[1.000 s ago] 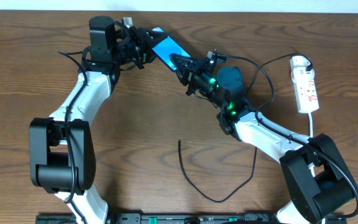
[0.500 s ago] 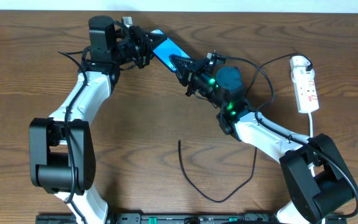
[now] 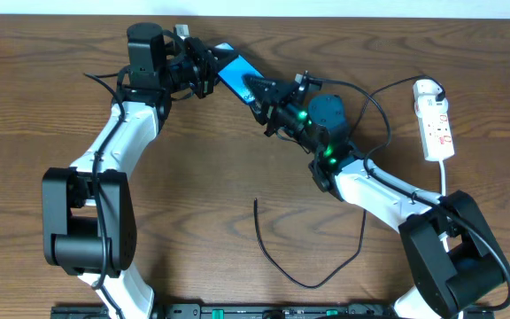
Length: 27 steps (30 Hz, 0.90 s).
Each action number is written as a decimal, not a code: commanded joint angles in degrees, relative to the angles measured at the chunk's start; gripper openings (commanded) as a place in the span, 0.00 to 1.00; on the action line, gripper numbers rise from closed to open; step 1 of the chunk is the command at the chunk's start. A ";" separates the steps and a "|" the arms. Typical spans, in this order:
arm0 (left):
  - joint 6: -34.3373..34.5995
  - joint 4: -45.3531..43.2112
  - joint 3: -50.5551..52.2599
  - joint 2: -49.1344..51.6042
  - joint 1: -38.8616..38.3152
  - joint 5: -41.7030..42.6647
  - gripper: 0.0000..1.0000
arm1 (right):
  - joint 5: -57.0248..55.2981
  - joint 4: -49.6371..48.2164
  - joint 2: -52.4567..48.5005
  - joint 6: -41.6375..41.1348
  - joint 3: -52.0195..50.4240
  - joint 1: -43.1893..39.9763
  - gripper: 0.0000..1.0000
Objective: Plug charger to phone and switch on socket
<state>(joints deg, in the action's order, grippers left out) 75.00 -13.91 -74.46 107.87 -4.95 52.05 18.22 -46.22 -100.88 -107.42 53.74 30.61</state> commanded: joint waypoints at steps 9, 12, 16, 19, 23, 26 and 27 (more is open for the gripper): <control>-0.37 -0.37 0.09 -1.46 0.15 -0.31 0.07 | -0.09 -0.24 0.37 0.31 1.05 0.24 0.89; -0.87 -0.35 0.09 -1.46 0.61 -0.28 0.07 | -0.04 0.09 0.37 0.31 1.05 0.24 0.95; -2.64 -0.35 0.09 -1.46 2.32 0.52 0.07 | 0.37 1.55 0.37 0.31 1.03 0.24 0.99; -3.43 -0.37 0.09 -1.46 4.42 3.04 0.07 | 0.35 2.60 0.37 0.33 1.01 0.20 0.99; -5.79 -0.37 0.09 -1.46 8.09 7.67 0.08 | 0.33 3.50 0.37 1.27 1.01 0.17 0.99; -8.02 -0.35 0.09 -1.46 11.06 12.15 0.07 | 0.28 3.61 0.37 3.19 1.01 0.17 0.99; -9.05 -0.35 0.09 -1.46 12.04 14.03 0.07 | 0.28 3.63 0.37 4.00 1.01 0.17 0.99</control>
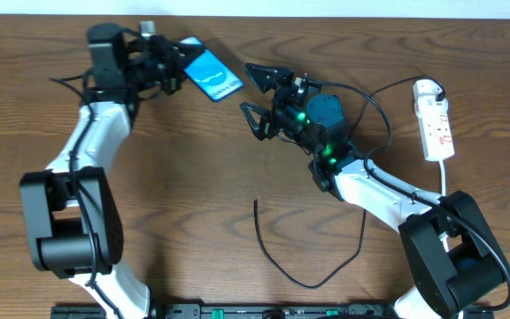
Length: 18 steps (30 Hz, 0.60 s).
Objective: Plug charger to phone and switch on socket
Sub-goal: 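Open the right gripper and pull the phone left with the left gripper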
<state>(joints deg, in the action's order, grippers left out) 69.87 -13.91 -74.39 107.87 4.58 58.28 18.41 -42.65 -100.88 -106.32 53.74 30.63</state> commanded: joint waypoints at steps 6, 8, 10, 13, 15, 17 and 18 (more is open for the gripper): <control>-11.74 -0.33 0.02 -1.46 5.99 19.93 0.07 | -0.07 0.04 0.37 15.37 1.01 0.11 0.99; -16.72 -0.33 0.02 -1.46 6.19 23.52 0.08 | -0.02 0.07 0.37 21.57 1.01 0.11 0.99; -19.87 -0.33 0.09 -1.46 6.19 25.81 0.07 | 0.02 0.09 0.37 26.67 1.01 0.11 0.99; -23.93 -0.33 0.31 -1.46 6.19 28.24 0.07 | 0.87 0.11 0.37 33.55 1.01 0.11 1.00; -25.83 -0.35 0.66 -1.46 6.19 28.61 0.07 | 1.68 0.22 0.37 36.57 1.01 0.09 0.99; -27.98 -0.31 1.14 -1.46 6.27 28.72 0.07 | 2.19 0.28 0.37 39.41 1.01 0.09 0.99; -29.09 -0.33 1.38 -1.44 6.36 28.72 0.07 | 2.54 0.33 0.37 40.54 1.01 0.09 0.99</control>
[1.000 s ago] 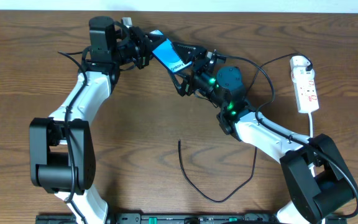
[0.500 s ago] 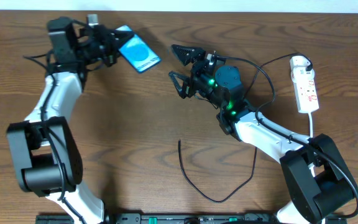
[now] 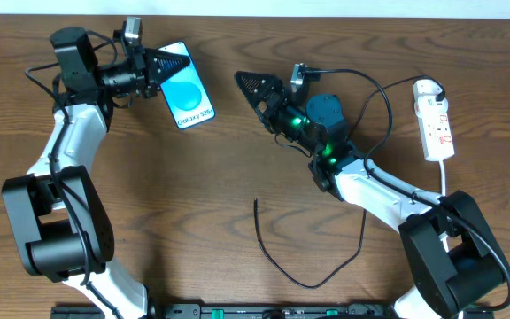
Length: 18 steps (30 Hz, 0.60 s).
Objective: Plug charger to phone and switch on socket
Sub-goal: 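Open the right gripper and pull the phone left with the left gripper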
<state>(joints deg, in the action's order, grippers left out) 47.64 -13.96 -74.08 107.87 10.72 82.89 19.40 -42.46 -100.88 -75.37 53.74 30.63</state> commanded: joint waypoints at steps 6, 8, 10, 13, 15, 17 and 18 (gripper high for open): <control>-11.87 -0.04 1.99 -1.38 1.40 4.13 0.08 | 4.87 0.48 0.37 12.61 1.57 -0.94 0.99; -13.18 0.13 2.08 -1.38 1.88 4.13 0.07 | 6.38 0.85 0.37 13.33 2.47 -1.07 0.99; -13.81 0.13 2.32 -1.36 2.54 4.13 0.07 | 7.80 2.84 0.37 14.23 4.11 -1.07 0.99; -15.13 0.13 3.17 -1.36 3.45 4.11 0.07 | 9.90 10.80 0.37 19.21 8.66 -0.98 0.99; -16.26 0.13 4.07 -1.36 4.07 4.13 0.08 | 10.14 18.18 0.37 23.39 12.17 -0.90 0.99; -17.29 0.11 5.27 -1.36 4.66 4.07 0.07 | 10.03 27.17 0.37 28.52 16.37 -0.92 0.99; -17.68 0.13 5.79 -1.36 4.94 4.09 0.07 | 9.70 30.84 0.37 30.47 18.10 -0.92 0.99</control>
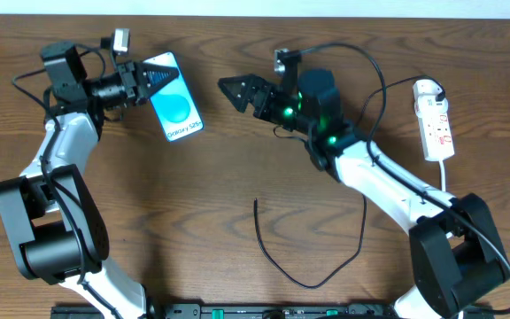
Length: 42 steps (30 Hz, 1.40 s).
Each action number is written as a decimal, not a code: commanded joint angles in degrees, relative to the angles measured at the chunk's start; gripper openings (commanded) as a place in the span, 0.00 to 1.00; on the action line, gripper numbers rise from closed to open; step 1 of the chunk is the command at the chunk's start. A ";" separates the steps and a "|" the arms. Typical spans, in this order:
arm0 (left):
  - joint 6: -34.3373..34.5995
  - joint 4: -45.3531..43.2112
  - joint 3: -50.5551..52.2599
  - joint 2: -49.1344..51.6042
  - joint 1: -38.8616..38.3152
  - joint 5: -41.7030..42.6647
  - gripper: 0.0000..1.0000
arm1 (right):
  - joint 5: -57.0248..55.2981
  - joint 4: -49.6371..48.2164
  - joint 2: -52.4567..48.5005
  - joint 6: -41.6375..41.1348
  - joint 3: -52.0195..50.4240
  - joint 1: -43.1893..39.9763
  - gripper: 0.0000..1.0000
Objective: Plug charger to phone and switch on socket
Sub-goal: 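Open the right gripper and pull the phone left with the left gripper, then lower the open right gripper onto the black cable's connector end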
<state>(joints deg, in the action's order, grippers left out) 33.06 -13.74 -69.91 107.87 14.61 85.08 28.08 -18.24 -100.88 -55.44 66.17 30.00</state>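
The phone has a blue screen facing up and sits at the far left of the table. My left gripper is at its top end, shut on the upper corner. The right gripper hovers to the right of the phone, apart from it, open and holding nothing. The black charger cable loops across the near middle of the table. Its free end lies bare on the wood, away from both grippers. The white socket strip lies at the far right.
The charger cable runs up behind the right arm towards the socket strip. The table's far edge runs just behind both grippers. Both arm bases stand at the near edge.
My left gripper and the phone have shifted a little left and nearer, and the phone has turned more upright in the view. The right gripper has moved left and slightly further back.
Both grippers first met at the phone, held tilted at the far middle. Then the left gripper had the phone further left and the right gripper stood open and apart. By now the phone is screen-up at the far left, still in the left gripper.
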 commanded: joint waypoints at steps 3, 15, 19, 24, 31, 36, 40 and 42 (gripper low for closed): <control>-3.61 -0.11 3.32 -1.36 2.32 1.64 0.07 | -0.76 19.78 0.37 16.72 11.56 -0.28 0.99; -4.17 -0.09 8.41 -1.36 7.02 -0.70 0.07 | -11.76 43.93 0.37 25.79 14.97 4.28 0.99; -4.17 -0.07 9.94 -1.36 8.00 -0.70 0.08 | -18.40 48.33 0.37 25.77 14.91 8.07 0.99; -4.17 1.51 10.84 -1.36 8.15 -0.74 0.07 | -26.91 52.57 0.37 25.31 14.14 13.09 0.99; -4.17 1.70 10.99 -1.36 8.15 -2.21 0.07 | -41.40 59.23 0.35 13.86 10.84 19.06 0.99; -4.17 1.73 10.99 -1.36 8.15 -2.21 0.08 | -39.63 59.04 0.35 3.98 6.40 19.71 0.97; -4.17 1.70 10.99 -1.36 8.15 -2.21 0.07 | -37.53 57.13 0.35 2.97 3.08 19.71 0.97; -4.17 1.70 10.99 -1.36 8.15 -2.21 0.07 | -36.85 57.02 0.35 3.02 2.51 19.74 0.99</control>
<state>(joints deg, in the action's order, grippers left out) 29.71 -11.94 -59.35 107.87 22.50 81.91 -8.84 39.16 -100.88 -49.36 69.69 49.58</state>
